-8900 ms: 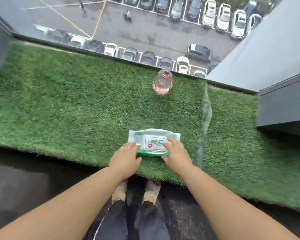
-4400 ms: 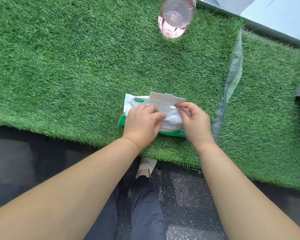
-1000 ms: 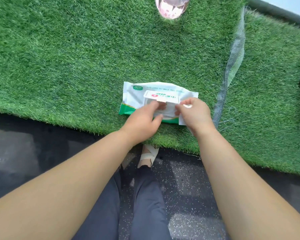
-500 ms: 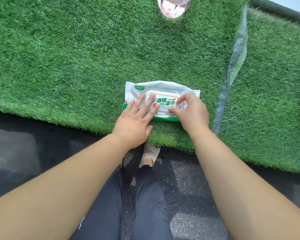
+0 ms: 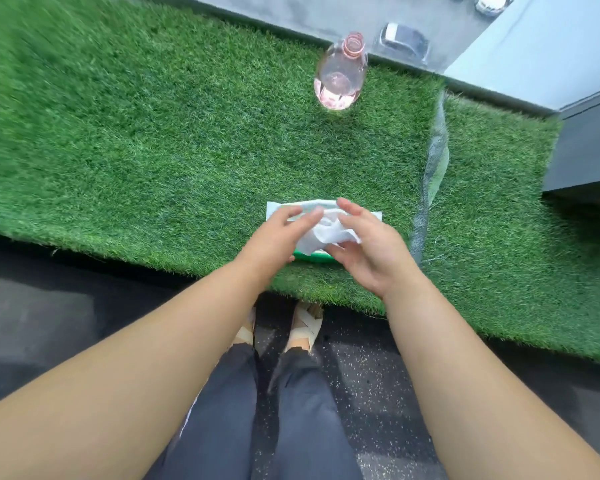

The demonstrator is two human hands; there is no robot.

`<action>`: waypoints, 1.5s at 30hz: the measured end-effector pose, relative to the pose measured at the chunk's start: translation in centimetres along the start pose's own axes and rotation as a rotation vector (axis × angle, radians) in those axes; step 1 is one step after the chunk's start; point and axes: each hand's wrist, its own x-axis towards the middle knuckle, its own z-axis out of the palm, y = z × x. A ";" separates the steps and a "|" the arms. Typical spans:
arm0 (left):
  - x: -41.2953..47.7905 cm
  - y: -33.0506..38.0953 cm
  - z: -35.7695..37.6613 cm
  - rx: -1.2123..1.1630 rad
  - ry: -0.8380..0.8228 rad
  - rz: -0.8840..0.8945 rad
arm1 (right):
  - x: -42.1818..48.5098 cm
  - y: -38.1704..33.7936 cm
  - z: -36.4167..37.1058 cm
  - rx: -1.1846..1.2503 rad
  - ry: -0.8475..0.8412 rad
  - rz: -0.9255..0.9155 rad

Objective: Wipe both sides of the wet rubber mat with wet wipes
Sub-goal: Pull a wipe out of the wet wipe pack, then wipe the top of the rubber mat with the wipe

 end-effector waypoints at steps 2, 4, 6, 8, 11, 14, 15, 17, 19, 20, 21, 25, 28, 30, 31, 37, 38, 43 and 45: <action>-3.0 1.6 -1.4 -0.190 -0.091 -0.067 | -3.3 -1.0 2.1 0.134 -0.136 -0.012; -6.1 2.9 -3.1 -0.224 -0.085 -0.029 | -6.3 -1.8 4.4 0.170 -0.237 -0.046; -9.3 3.9 -5.0 -0.245 0.006 0.044 | -9.0 -2.3 6.4 0.026 -0.282 -0.115; -12.9 4.5 -6.8 -0.223 0.114 0.138 | -11.6 -2.6 7.9 -0.356 -0.303 -0.229; -18.7 4.5 -8.5 -0.209 0.204 0.227 | -15.2 -3.1 9.7 -0.846 -0.394 -0.282; -24.8 3.4 -8.5 -0.193 0.275 0.319 | -18.3 -2.9 11.7 -1.041 -0.515 -0.272; -26.6 2.8 -8.2 -0.189 0.320 0.343 | -19.3 -2.6 12.2 -1.077 -0.545 -0.295; -29.9 1.3 -7.2 -0.248 0.442 0.368 | -21.3 -1.4 13.2 -1.171 -0.591 -0.367; -32.8 -0.5 -6.0 -0.483 0.583 0.337 | -23.3 0.4 13.8 -1.169 -0.654 -0.382; -33.9 -1.6 -5.6 -0.640 0.621 0.312 | -24.4 1.5 14.1 -1.141 -0.685 -0.371; -35.2 -2.9 -5.3 -0.771 0.623 0.283 | -25.3 2.7 14.4 -1.122 -0.717 -0.354; -40.4 -9.0 -4.6 -0.910 0.608 0.214 | -29.0 8.5 16.0 -1.110 -0.818 -0.233; -43.7 -13.5 -4.7 -1.052 0.745 0.315 | -31.5 13.1 17.1 -1.089 -0.836 -0.175; -45.7 -16.5 -4.6 -1.096 0.826 0.316 | -33.0 16.6 17.4 -1.092 -0.829 -0.096; -46.7 -18.1 -4.4 -1.133 0.871 0.294 | -33.9 18.4 17.5 -1.084 -0.817 -0.050; -52.8 -27.0 -3.6 -1.388 1.167 0.099 | -40.0 28.7 16.5 -1.175 -1.002 0.084; -53.8 -28.3 -3.5 -1.376 1.207 0.087 | -41.1 30.3 16.3 -1.214 -1.029 0.091; -58.2 -32.5 -4.5 -1.229 1.127 0.238 | -44.4 35.8 17.4 -1.369 -1.028 -0.180; -59.2 -33.6 -5.8 -1.214 1.131 0.241 | -44.7 36.7 18.3 -1.401 -0.981 -0.325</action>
